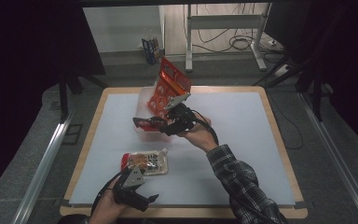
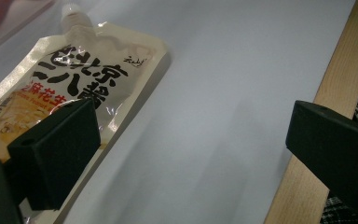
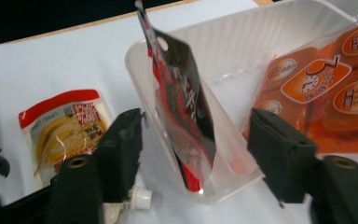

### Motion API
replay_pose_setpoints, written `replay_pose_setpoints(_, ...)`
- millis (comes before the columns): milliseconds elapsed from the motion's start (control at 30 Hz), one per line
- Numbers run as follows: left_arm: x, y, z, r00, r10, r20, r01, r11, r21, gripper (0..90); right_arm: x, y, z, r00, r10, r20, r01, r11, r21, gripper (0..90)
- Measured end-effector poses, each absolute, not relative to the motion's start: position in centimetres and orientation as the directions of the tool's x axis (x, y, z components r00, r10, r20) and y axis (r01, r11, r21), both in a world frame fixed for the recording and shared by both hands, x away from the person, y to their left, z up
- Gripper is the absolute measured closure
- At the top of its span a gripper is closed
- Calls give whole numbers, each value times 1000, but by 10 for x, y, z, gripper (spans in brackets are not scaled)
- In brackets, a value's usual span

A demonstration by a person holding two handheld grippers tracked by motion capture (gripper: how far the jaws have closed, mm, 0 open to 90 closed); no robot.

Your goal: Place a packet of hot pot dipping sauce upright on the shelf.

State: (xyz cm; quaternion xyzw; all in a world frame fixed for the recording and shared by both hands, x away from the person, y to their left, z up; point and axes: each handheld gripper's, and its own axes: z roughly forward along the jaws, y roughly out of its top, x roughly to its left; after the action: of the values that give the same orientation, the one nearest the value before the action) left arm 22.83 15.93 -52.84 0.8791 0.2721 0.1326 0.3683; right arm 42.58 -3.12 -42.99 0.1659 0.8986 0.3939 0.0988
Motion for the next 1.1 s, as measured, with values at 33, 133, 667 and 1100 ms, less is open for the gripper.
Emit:
replay_pose_setpoints(33,228,159,-528,817,576,33,381,-581,719,29,425,-32,-430,-925,376,-50,218,636,740,309)
replay_pose_setpoints(133,228,159,-529,817,576,34,380,-581,719,30,421,-36,-432,-924,378,-59,213,637,741,241)
replay_pose_setpoints(667,230,161,-533,824,561,76,335,-592,733,9,400,-64,-445,-916,401,-30,242,611,754,18)
replay_pose_setpoints(1100,237,170,-533,795,604,58,365,-553,749,4,378,-82,-460,-913,408,33,293,596,748,0)
